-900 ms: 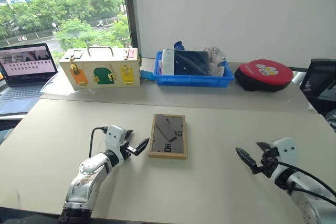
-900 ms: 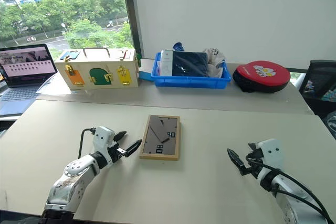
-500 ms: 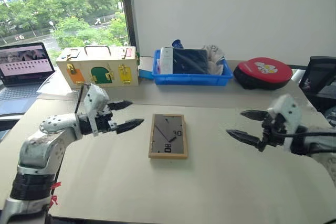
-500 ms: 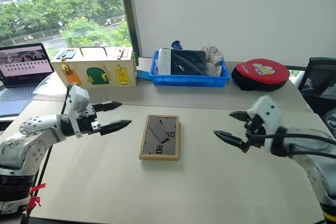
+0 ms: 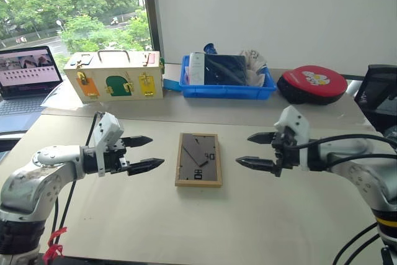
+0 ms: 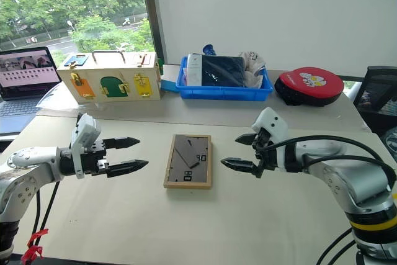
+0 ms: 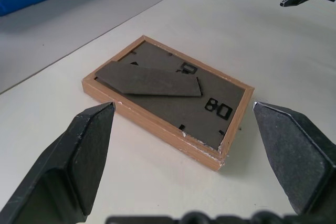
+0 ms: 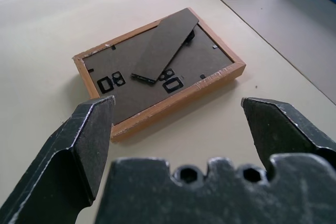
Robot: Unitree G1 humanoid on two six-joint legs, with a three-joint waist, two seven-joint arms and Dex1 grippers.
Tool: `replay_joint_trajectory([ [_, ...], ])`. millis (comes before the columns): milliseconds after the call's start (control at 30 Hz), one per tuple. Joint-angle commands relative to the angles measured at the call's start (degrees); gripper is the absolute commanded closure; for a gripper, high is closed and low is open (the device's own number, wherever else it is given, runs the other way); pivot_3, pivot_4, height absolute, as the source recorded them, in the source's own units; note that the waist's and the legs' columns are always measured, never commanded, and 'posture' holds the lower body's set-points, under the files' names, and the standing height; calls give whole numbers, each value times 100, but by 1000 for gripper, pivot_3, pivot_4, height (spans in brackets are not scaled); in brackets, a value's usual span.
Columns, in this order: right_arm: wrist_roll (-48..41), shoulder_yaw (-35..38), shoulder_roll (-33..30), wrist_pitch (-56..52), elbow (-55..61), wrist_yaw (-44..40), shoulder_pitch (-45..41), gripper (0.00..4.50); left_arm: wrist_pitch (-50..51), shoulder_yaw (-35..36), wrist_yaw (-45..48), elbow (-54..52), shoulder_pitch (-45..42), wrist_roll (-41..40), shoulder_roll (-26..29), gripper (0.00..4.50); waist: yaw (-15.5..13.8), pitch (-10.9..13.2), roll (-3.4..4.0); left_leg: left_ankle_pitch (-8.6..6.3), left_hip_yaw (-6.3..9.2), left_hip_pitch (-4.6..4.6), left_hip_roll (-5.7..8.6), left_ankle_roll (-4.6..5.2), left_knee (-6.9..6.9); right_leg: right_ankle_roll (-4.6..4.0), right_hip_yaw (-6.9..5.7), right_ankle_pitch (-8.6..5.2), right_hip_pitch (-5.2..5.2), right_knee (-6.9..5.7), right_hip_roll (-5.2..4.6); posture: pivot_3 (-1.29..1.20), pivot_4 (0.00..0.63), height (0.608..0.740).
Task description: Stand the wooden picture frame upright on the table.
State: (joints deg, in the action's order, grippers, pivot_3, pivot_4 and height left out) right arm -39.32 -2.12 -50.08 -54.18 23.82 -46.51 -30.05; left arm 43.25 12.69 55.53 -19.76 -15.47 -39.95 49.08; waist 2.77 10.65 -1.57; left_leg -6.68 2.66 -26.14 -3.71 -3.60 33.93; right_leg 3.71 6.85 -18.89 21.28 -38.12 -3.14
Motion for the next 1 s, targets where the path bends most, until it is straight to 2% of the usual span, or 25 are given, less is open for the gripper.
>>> replay_joint_trajectory([
  [33,176,-423,211,119,-407,-365,-435,13,144,398,-277,-582,345,-315,-62,0,-7,0,0,0,0,0,1,0,0,0,1,0,1,0,-1,0,150,740],
  [267,995,-1433,689,699,-1936,-1285,-1400,13,41,961,-566,-1245,1406,-431,-182,0,-12,1,-1,0,0,0,0,0,2,-2,0,2,2,-2,0,0,150,740],
  [433,1365,-1717,922,1016,-2558,-1823,-1769,13,48,1283,-856,-1467,1836,-508,-357,0,-39,1,-2,0,0,0,1,-1,2,-2,-3,2,1,0,-2,0,150,740],
  [633,1695,-1873,1207,1193,-3092,-2249,-2027,13,41,1349,-1083,-1438,1837,-628,-427,0,-29,1,-2,1,0,2,-1,-2,2,-4,-3,3,2,-5,0,0,150,740],
  [1000,2396,-2141,2337,1863,-4999,-2587,-2646,13,-57,1168,-1315,-1481,1825,-593,-566,0,-1,1,-2,4,0,4,-3,-7,1,-6,-4,5,4,-13,2,0,150,740],
])
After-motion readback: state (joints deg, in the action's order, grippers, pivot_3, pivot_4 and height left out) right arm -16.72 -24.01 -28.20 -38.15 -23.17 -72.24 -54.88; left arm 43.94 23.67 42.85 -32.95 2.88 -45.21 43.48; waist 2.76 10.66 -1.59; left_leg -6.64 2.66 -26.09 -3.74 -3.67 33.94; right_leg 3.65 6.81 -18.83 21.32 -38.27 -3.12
